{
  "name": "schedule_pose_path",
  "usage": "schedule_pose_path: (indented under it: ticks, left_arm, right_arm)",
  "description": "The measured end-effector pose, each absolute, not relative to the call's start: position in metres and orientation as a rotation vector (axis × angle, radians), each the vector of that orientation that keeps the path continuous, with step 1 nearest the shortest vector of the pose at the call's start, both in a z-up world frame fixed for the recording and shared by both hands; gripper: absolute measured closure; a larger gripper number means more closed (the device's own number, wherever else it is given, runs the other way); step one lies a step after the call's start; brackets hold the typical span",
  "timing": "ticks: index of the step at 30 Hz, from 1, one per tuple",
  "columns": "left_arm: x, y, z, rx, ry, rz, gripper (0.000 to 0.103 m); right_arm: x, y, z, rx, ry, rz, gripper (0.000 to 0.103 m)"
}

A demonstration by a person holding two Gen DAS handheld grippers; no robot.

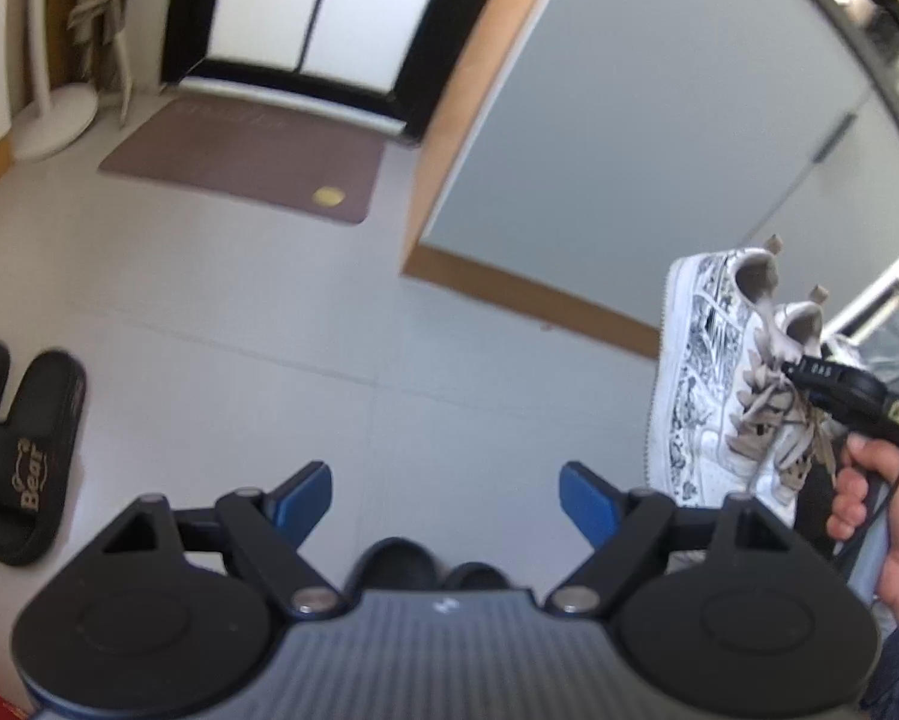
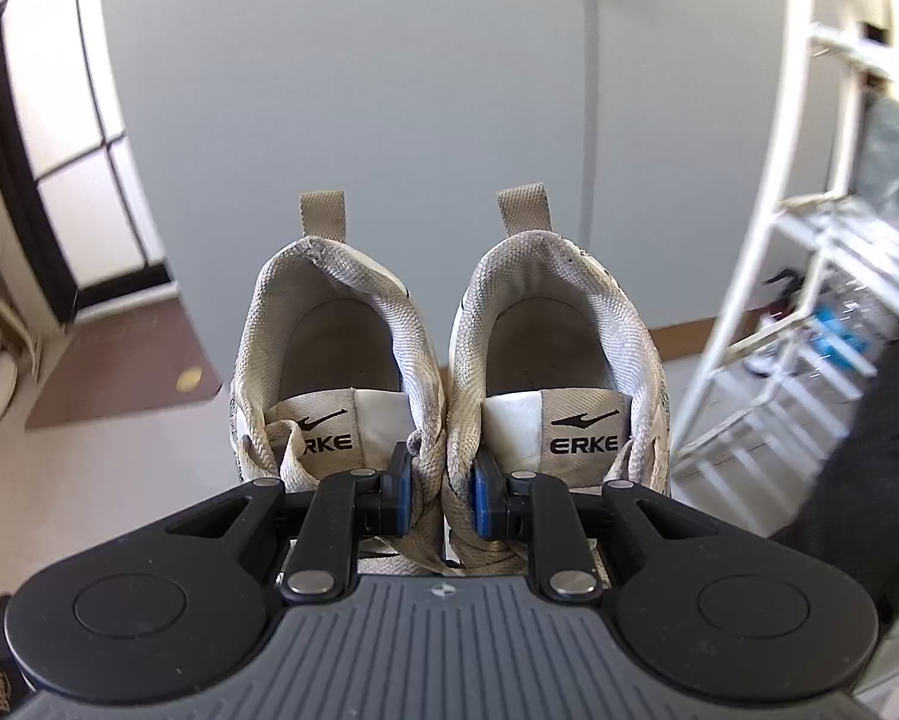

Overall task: Organize scattered shoes
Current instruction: 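Lift the white sneakers with the right gripper toward the white rack, then push the white sneakers onto the rack's upper shelf with the right gripper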

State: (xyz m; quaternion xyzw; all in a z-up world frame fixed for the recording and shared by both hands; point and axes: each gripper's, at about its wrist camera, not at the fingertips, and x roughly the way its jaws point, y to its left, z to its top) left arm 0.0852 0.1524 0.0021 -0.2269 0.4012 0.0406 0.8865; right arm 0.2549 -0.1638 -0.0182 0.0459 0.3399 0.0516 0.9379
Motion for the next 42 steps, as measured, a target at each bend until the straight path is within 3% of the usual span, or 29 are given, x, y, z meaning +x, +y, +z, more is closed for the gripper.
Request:
schedule_pose_path:
  ticks: [9,19,42]
  left_arm:
    - [0.092,0.070,0.075,-0.442,0.819,0.041,0.018]
    - [0.085,0.029,0.060,-0.546,0.817,0.089,0.018]
    - [0.090,0.041,0.064,-0.612,0.815,-0.024,0.018]
  right_arm:
    - [0.234,-0.240,0.039,0.132,0.651,0.010,0.082]
    - [0.221,-0.328,0.050,0.221,0.630,-0.114,0.082]
    - [0.269,-0.435,0.038,0.282,0.611,-0.422,0.082]
